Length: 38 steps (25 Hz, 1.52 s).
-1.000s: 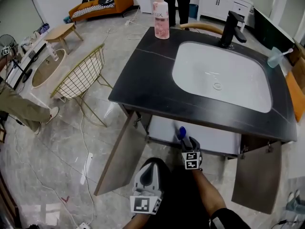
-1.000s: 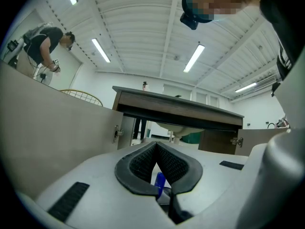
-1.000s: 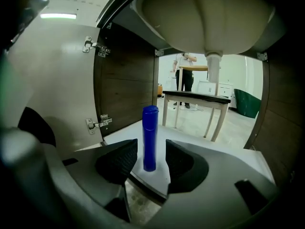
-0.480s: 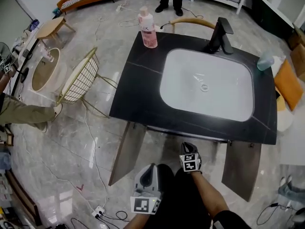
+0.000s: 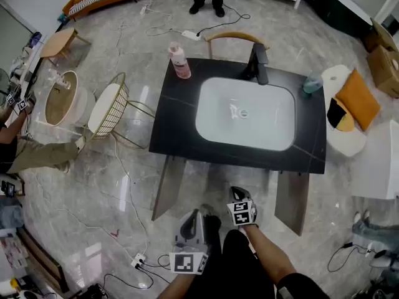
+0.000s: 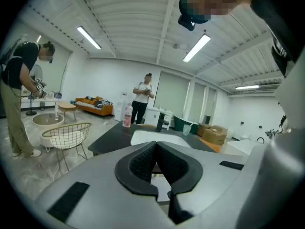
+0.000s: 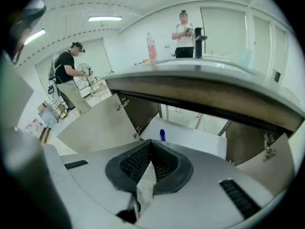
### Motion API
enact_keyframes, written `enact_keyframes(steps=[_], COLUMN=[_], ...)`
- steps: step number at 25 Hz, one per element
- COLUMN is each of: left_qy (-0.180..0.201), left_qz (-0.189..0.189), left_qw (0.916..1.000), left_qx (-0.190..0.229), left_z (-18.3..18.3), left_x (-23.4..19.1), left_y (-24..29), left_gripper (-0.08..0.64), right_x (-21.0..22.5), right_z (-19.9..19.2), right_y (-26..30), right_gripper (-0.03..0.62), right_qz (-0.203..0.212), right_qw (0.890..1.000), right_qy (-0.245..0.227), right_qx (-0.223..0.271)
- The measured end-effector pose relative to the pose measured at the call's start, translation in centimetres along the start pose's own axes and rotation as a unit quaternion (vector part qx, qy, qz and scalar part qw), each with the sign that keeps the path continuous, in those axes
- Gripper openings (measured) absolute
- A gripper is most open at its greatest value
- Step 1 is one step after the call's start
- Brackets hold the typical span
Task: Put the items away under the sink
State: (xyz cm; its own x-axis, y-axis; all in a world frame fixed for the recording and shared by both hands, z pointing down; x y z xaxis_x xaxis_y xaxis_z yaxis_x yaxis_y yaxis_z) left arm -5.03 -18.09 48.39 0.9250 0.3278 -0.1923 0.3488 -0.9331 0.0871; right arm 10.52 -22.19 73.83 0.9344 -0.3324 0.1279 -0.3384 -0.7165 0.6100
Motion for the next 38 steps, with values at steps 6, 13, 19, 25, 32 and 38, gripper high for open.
enact_keyframes(steps=[6,13,19,25,32,38], left_qy=[0.007,0.016,0.021,0.012,0.021,0.011], left_qz=[0.000,0.028,0.021,-0.010,-0.013,-0.025], left_qw=[0.9998,0.9973,0.9951,0.9954,0.9960,0.9962], left_qx=[0.019,0.065,0.094,0.095,0.086,0.082], left_z=[6.8,12.8,15.7,16.1,15.5,14.8], left_x=[5.5,11.3,15.3,16.1,14.1,13.6], left_y=[-4.2,-10.9,-15.1,-19.1,-20.8,-21.7], left_gripper=[0.014,0.014,0.014,0.014,0.014,0.014], right_x=[-1.1,-3.3,-4.7,-7.5,-10.8,-12.4], right_z=[5.9,12.3,15.4,17.2,15.9,15.7], right_y=[-11.6,-26.2,-36.2,-44.0,-45.9,-45.8], right_gripper=[0.011,0.011,0.011,0.011,0.011,0.011], right_qz=[0.010,0.031,0.051,0.048,0.046,0.042], right_qw=[0.999,0.990,0.977,0.959,0.957,0.953], right_qy=[-0.004,-0.014,-0.021,-0.016,-0.014,-0.009], right_qx=[0.046,0.137,0.204,0.279,0.287,0.299])
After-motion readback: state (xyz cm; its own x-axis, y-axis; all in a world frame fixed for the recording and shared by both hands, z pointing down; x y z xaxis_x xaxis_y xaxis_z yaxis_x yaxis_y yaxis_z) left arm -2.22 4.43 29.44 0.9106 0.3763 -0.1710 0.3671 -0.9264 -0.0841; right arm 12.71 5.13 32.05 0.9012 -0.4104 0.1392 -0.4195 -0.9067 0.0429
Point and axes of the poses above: the fingertips, and each gripper's own axes: y forward along the fingers, x to its right, z out of its top, the point moved 4 cm from there along -y, backward along the fingers, and after that the axes turned 12 degrees about x, right-handed, at the moved point
